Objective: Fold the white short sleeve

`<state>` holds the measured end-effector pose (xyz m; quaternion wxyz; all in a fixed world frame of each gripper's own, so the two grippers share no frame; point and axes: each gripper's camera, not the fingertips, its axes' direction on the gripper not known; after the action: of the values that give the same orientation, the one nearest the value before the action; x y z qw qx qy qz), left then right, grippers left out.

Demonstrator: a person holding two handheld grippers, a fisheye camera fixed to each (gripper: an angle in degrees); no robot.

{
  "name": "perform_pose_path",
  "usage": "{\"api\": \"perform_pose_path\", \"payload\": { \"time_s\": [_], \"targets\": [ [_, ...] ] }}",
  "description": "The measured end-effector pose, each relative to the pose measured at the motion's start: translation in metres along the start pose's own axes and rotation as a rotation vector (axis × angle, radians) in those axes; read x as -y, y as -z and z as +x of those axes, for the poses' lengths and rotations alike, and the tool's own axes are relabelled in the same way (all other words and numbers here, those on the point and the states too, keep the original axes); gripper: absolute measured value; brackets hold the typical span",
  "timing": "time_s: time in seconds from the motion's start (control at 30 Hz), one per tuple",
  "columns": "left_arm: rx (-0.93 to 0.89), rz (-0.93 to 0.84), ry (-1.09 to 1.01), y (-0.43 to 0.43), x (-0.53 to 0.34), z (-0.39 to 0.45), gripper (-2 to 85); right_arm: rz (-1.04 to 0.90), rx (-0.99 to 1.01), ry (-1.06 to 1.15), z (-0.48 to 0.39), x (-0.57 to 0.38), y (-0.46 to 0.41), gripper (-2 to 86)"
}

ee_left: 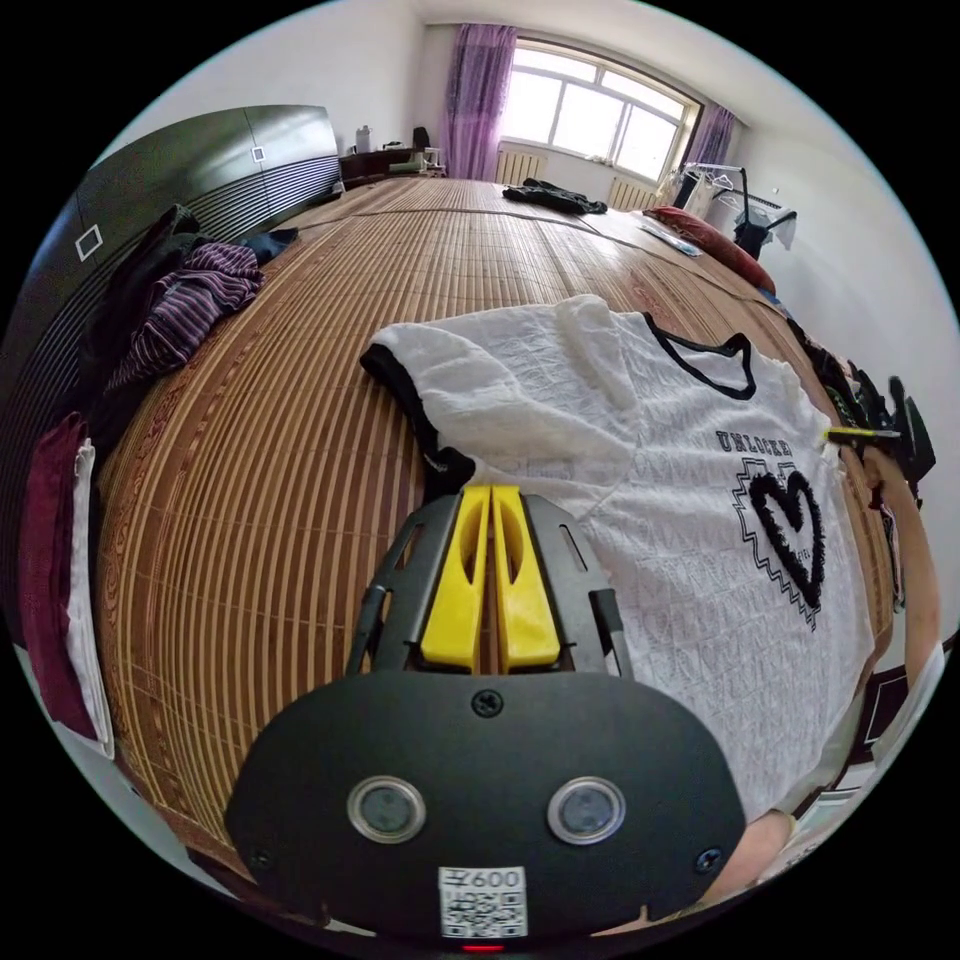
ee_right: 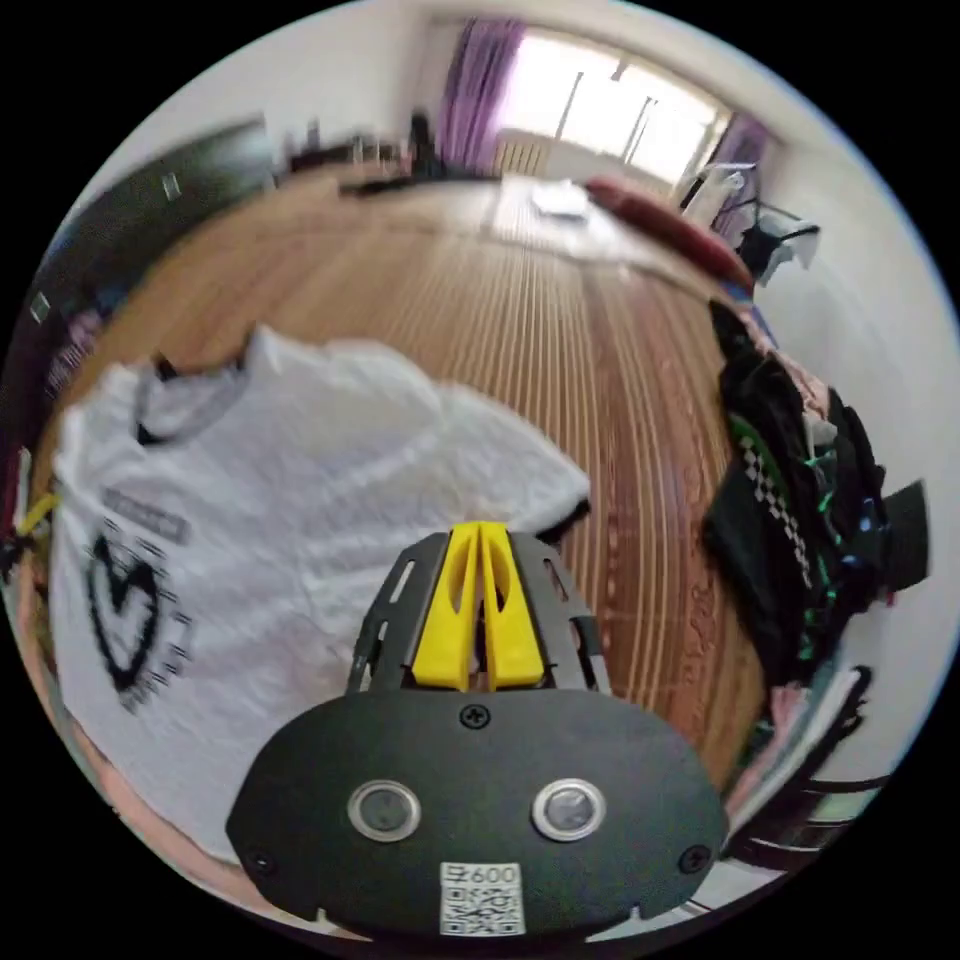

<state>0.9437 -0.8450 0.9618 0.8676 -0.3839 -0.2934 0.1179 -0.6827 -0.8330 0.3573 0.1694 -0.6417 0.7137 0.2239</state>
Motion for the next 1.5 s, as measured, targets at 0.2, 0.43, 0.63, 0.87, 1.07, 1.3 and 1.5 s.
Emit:
{"api": "perform_pose_path", "payload": {
  "time_s": [0.2, 0.43, 0.63, 0.87, 1.07, 1.3, 1.5],
  "targets": [
    [-0.059, 0.0, 0.029, 0.004, -0.01, -0.025, 0.8, 0.186, -0.048, -0.356, 0.037, -0.021, 0.063, -0.8],
    [-0.055, 0.002, 0.035, 0.011, -0.022, -0.045, 0.7, -0.015, 0.121, -0.092, 0.022, -0.054, 0.069, -0.8],
    [-0.057, 0.003, 0.039, 0.017, -0.035, -0.063, 0.6, -0.073, 0.014, -0.122, 0.019, -0.098, 0.053, -0.8],
    [-0.042, 0.003, 0.032, 0.025, -0.049, -0.082, 0.8, -0.094, -0.194, -0.218, 0.038, -0.14, 0.064, -0.9],
    [-0.138, 0.004, 0.08, 0.031, -0.065, -0.121, 0.8, 0.291, 0.177, -0.263, 0.049, -0.201, 0.134, -0.9],
    [-0.252, 0.059, 0.185, 0.045, -0.099, -0.17, 0.7, 0.073, 0.166, -0.232, 0.045, -0.219, 0.08, -0.8],
    [-0.447, 0.513, 0.619, 0.077, -0.218, -0.258, 0.3, 0.134, 0.1, -0.207, 0.041, -0.257, 0.083, -0.8]
  ]
}}
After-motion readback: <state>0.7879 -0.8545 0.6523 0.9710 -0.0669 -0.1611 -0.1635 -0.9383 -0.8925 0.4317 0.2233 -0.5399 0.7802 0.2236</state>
